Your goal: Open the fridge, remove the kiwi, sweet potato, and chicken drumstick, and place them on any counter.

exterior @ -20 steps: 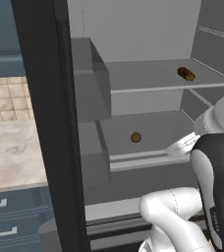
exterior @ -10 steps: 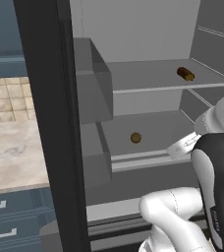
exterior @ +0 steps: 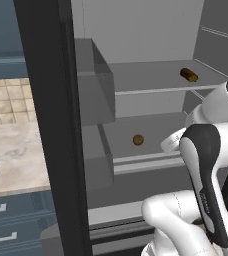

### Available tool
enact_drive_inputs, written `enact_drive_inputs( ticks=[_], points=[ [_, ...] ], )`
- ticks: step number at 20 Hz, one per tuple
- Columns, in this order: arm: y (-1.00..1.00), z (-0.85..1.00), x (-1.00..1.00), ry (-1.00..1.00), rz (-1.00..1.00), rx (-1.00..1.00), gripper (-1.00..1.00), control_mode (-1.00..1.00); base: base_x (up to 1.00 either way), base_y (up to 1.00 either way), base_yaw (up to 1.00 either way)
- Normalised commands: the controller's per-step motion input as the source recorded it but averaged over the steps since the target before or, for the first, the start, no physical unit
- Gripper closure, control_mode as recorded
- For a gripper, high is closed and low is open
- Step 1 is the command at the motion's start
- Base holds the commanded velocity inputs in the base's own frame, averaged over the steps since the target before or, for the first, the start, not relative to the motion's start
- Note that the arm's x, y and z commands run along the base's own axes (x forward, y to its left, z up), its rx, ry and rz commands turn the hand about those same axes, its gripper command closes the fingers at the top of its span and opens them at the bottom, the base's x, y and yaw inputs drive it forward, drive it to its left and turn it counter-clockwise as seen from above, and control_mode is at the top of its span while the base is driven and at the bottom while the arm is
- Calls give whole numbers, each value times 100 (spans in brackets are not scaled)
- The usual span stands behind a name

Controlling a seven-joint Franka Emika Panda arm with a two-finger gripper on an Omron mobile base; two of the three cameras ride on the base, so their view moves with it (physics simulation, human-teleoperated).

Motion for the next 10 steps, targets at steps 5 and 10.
enact_drive_inputs(
  ticks=[5, 10],
  points=[
    [0, -26, 26, 6, -1, 1, -100, -100, 0, 0, 0],
    [0, -40, 39, 16, -3, 0, -100, -100, 0, 0, 0]
  ],
)
